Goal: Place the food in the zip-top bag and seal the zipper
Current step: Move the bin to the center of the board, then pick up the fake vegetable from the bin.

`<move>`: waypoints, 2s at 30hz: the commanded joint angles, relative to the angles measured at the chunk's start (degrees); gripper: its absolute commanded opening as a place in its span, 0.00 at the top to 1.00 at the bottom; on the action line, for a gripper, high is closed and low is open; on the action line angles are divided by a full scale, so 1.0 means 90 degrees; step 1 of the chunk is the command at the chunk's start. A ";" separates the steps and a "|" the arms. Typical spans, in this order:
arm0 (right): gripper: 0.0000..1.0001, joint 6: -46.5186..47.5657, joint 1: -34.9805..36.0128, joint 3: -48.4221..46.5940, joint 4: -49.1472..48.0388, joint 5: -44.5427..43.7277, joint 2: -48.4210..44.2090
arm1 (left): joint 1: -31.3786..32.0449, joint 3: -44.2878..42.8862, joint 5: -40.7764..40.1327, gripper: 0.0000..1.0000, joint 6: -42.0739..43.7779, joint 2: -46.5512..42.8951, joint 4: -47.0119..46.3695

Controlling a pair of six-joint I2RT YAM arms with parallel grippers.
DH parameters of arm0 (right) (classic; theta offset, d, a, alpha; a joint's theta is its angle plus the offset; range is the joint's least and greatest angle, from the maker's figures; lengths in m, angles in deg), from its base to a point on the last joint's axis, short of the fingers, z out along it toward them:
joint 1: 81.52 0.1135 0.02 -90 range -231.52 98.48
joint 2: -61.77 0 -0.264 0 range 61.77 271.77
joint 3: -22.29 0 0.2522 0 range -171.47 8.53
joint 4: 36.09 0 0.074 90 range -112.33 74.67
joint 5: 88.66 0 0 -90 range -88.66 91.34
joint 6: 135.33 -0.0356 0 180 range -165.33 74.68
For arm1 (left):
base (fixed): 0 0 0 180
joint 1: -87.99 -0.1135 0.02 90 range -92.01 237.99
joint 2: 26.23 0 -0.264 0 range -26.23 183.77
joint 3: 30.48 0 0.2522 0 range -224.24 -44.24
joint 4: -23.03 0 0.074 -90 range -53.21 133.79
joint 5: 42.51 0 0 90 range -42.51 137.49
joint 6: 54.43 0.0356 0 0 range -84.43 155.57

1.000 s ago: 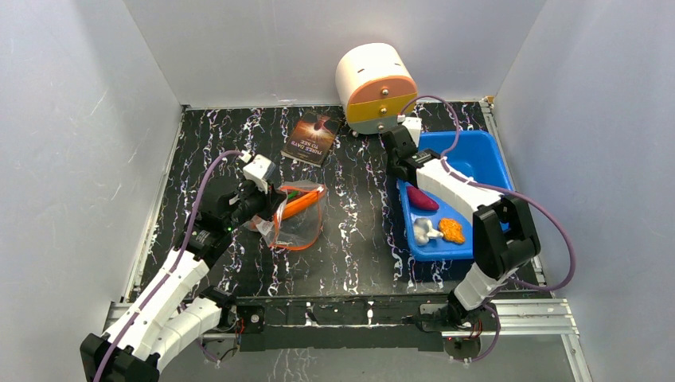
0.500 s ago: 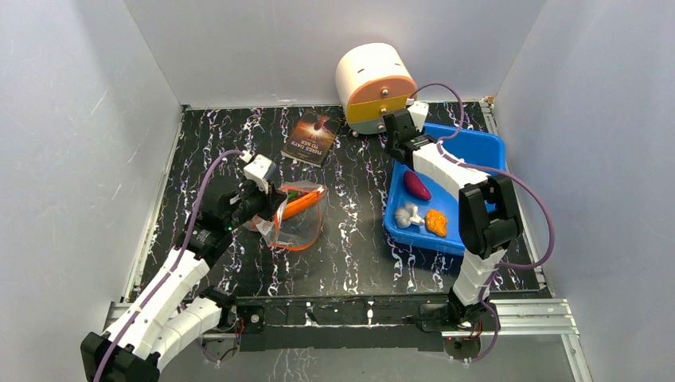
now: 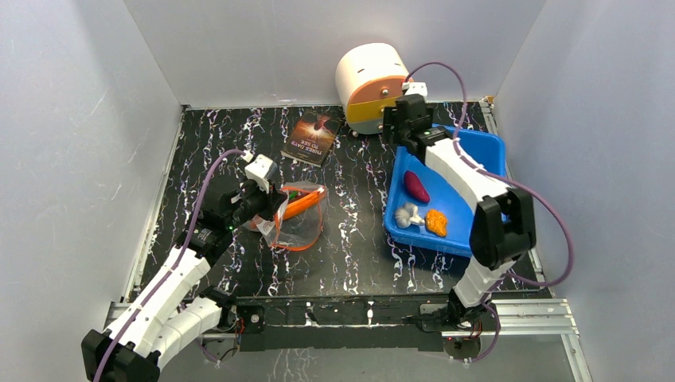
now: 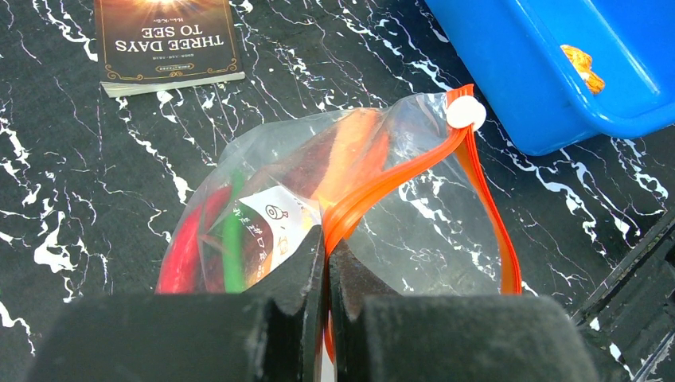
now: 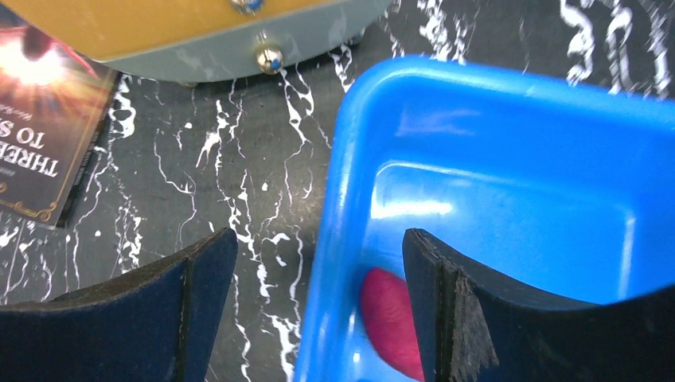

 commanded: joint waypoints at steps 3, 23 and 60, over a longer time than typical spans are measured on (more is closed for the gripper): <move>0.29 0.1621 -0.0892 0.0215 -0.0066 0.1504 -0.0991 | -0.0016 0.0007 0.0142 1.00 -0.0010 -0.0054 -0.0093; 0.44 0.2273 -0.1849 0.0594 0.0473 0.2844 -0.0191 | -0.0016 0.0018 0.0241 1.00 -0.0094 0.0110 -0.0137; 0.45 0.2378 -0.1838 0.0376 0.1417 0.3445 0.1159 | -0.0016 0.0007 0.0240 1.00 -0.0089 0.0143 -0.0180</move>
